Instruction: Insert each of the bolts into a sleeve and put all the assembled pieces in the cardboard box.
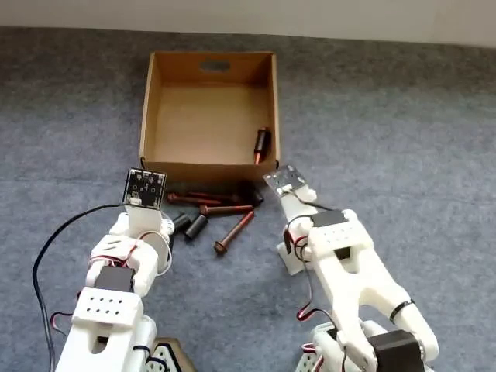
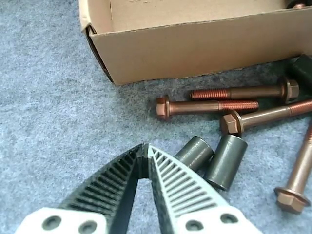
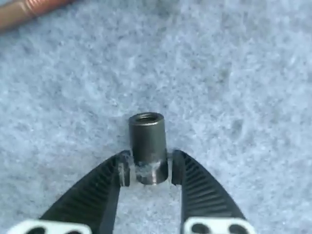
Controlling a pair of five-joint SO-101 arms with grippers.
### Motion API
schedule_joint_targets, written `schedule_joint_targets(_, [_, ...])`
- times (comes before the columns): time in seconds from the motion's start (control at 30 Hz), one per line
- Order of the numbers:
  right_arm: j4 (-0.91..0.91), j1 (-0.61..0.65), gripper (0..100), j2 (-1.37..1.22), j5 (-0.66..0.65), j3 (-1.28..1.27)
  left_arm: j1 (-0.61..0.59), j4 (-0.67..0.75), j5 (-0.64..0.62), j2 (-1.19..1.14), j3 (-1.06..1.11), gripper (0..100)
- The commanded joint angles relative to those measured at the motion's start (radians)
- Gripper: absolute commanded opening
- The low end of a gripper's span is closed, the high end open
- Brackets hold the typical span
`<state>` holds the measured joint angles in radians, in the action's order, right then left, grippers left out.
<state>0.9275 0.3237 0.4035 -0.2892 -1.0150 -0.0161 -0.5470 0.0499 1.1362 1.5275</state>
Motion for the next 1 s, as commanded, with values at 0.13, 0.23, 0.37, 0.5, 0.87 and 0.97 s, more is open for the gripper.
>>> schedule_joint_targets(0.13, [-0.081,-0.013,15.6,0.012,0.012,0.005,0.012,0.018,0.005,0.013,-0.007,1])
schedule_joint_targets(0.23, [-0.128,-0.013,15.6,-0.067,0.009,0.007,0.010,0.018,0.005,0.013,-0.007,1])
schedule_joint_targets(0.37, [-0.196,-0.015,14.6,-0.159,0.008,0.022,0.010,0.018,0.005,0.013,-0.005,1])
schedule_joint_targets(0.5, [-0.211,-0.008,0.2,-0.143,0.008,0.015,0.010,0.018,0.005,0.013,-0.005,1])
schedule_joint_targets(0.87, [-0.102,-0.036,0.6,0.412,0.110,0.005,0.010,-0.130,0.031,0.005,-0.130,1])
schedule_joint_targets(0.97, [-0.104,-0.035,0.6,0.516,0.176,-0.018,0.018,-0.288,0.052,0.002,-0.260,1])
